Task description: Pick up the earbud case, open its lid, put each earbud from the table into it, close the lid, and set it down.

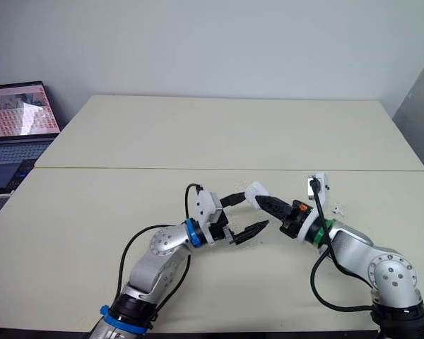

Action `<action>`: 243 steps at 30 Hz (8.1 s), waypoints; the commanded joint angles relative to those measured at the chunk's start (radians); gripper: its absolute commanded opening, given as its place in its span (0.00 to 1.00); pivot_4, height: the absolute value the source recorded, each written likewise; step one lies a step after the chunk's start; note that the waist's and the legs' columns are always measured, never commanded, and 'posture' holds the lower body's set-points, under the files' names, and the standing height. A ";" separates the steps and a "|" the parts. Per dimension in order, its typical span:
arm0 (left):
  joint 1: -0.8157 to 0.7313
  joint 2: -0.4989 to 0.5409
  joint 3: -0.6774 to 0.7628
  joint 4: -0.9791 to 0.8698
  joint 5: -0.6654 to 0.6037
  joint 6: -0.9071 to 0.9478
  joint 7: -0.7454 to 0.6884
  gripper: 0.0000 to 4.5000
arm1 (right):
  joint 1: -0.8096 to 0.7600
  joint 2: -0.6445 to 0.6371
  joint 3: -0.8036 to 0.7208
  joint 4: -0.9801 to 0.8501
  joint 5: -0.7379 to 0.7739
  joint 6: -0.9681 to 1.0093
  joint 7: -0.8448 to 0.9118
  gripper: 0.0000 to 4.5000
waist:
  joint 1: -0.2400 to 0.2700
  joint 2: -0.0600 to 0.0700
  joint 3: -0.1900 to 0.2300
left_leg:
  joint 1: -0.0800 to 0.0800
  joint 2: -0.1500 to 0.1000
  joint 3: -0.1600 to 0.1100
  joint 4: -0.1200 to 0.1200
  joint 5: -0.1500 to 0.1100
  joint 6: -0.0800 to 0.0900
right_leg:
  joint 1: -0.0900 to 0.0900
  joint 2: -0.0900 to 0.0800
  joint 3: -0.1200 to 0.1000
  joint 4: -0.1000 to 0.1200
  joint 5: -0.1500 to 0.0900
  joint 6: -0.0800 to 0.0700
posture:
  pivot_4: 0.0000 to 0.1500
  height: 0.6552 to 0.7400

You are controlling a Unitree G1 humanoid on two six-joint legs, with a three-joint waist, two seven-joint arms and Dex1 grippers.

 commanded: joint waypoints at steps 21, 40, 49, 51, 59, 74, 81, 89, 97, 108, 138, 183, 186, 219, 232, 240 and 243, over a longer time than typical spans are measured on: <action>-0.188 0.274 0.054 -0.062 -0.469 0.665 -0.445 0.99 | -0.047 -0.245 0.064 -0.133 -0.160 0.177 0.533 0.16 | -0.017 -0.001 0.002 | -0.001 0.000 -0.004 0.000 0.000 0.000 | 0.000 0.000 -0.003 -0.001 0.000 0.000 | 1.00 1.00; -0.192 0.277 0.046 -0.036 -0.418 0.637 -0.505 0.17 | -0.008 -0.271 0.075 -0.174 -0.228 0.179 0.550 0.16 | -0.016 -0.002 0.002 | -0.001 0.000 -0.004 0.000 0.000 0.000 | 0.000 0.000 -0.003 -0.001 0.000 0.000 | 1.00 1.00; -0.186 0.264 0.044 -0.041 -0.407 0.632 -0.500 0.17 | -0.011 -0.264 0.081 -0.178 -0.256 0.174 0.569 0.16 | -0.016 -0.002 0.002 | -0.001 0.000 -0.004 0.000 0.000 0.000 | 0.000 0.000 -0.003 -0.001 0.000 0.000 | 1.00 1.00; -0.185 0.260 0.043 -0.041 -0.404 0.632 -0.496 0.17 | -0.011 -0.262 0.080 -0.177 -0.262 0.173 0.571 0.16 | -0.016 -0.002 0.002 | -0.001 0.000 -0.004 0.000 0.000 0.000 | 0.000 0.000 -0.003 -0.001 0.000 0.000 | 1.00 1.00; -0.189 0.255 0.044 -0.036 -0.395 0.639 -0.488 0.17 | -0.011 -0.251 0.080 -0.171 -0.274 0.172 0.566 0.16 | -0.016 -0.002 0.002 | -0.001 0.000 -0.004 0.000 0.000 0.000 | 0.000 0.000 -0.003 -0.001 0.000 0.000 | 1.00 1.00; -0.193 0.244 0.052 -0.038 -0.399 0.657 -0.471 0.38 | -0.004 -0.233 0.078 -0.172 -0.299 0.170 0.565 0.16 | -0.016 -0.002 0.002 | -0.001 0.000 -0.004 0.000 0.000 0.000 | 0.000 0.000 -0.003 -0.001 0.000 0.000 | 1.00 1.00; -0.193 0.240 0.059 -0.039 -0.410 0.663 -0.470 0.50 | 0.000 -0.234 0.077 -0.175 -0.294 0.175 0.565 0.16 | -0.016 -0.002 0.002 | -0.001 0.000 -0.004 0.000 0.000 0.000 | 0.000 0.000 -0.003 -0.001 0.000 0.000 | 1.00 1.00; -0.190 0.247 0.050 -0.047 -0.411 0.665 -0.484 0.50 | 0.001 -0.233 0.077 -0.181 -0.280 0.181 0.570 0.16 | -0.016 -0.002 0.002 | -0.001 0.000 -0.004 0.000 0.000 0.000 | 0.000 0.000 -0.003 -0.001 0.000 0.000 | 1.00 1.00; -0.188 0.240 0.052 -0.051 -0.423 0.670 -0.490 0.18 | 0.010 -0.233 0.070 -0.181 -0.270 0.183 0.566 0.16 | -0.016 -0.002 0.002 | -0.001 0.000 -0.004 0.000 0.000 0.000 | 0.000 0.000 -0.003 -0.001 0.000 0.000 | 1.00 1.00; -0.180 0.237 0.049 -0.053 -0.415 0.663 -0.489 0.17 | 0.015 -0.236 0.055 -0.191 -0.250 0.173 0.574 0.54 | -0.016 -0.002 0.002 | -0.001 0.000 -0.004 0.000 0.000 0.000 | 0.000 0.000 -0.003 -0.001 0.000 0.000 | 1.00 1.00; -0.172 0.232 0.043 -0.041 -0.387 0.618 -0.463 0.17 | -0.076 -0.264 0.068 -0.193 -0.386 0.184 0.548 1.00 | -0.016 -0.002 0.002 | -0.001 0.000 -0.004 0.000 0.000 0.000 | 0.000 0.000 -0.003 -0.001 0.000 0.000 | 1.00 1.00; -0.152 0.174 0.073 -0.024 -0.333 0.517 -0.372 0.17 | -0.180 -0.311 0.093 -0.175 -0.778 0.111 0.604 1.00 | -0.016 -0.002 0.003 | -0.002 0.000 -0.004 0.000 0.000 0.000 | -0.001 -0.001 -0.003 -0.001 0.000 0.000 | 1.00 1.00; -0.143 0.177 0.074 -0.033 -0.335 0.517 -0.372 0.17 | -0.190 -0.305 0.080 -0.164 -0.778 0.109 0.596 1.00 | -0.016 -0.002 0.003 | -0.002 0.000 -0.004 0.000 0.000 0.000 | -0.001 -0.001 -0.003 -0.001 0.000 0.000 | 1.00 1.00; 0.038 0.115 0.160 -0.167 -0.106 0.121 -0.051 0.17 | -0.291 -0.245 0.289 0.136 -1.103 0.245 0.548 1.00 | -0.017 -0.002 0.003 | -0.002 0.000 -0.003 -0.001 0.000 0.000 | -0.002 -0.001 -0.001 -0.001 0.000 0.000 | 1.00 1.00; 0.081 0.126 0.157 -0.217 -0.119 0.133 0.000 0.17 | -0.284 -0.212 0.283 0.185 -1.165 0.199 0.601 0.23 | -0.016 -0.002 0.003 | -0.002 0.000 -0.002 -0.001 0.000 0.000 | -0.002 -0.001 -0.001 -0.001 0.000 0.000 | 1.00 1.00; 0.097 0.145 0.160 -0.235 -0.133 0.147 -0.014 0.17 | -0.189 -0.347 0.262 0.060 -1.140 0.090 0.809 0.09 | -0.014 -0.002 0.003 | -0.002 0.000 -0.003 -0.001 0.000 0.000 | -0.002 -0.001 -0.002 -0.001 0.000 0.000 | 1.00 1.00; 0.098 0.150 0.158 -0.240 -0.138 0.152 -0.016 0.17 | -0.092 -0.455 0.225 -0.038 -1.089 -0.011 0.985 0.09 | -0.013 -0.002 0.003 | -0.002 0.000 -0.003 -0.001 0.000 0.000 | -0.001 -0.001 -0.002 -0.002 0.000 0.000 | 1.00 1.00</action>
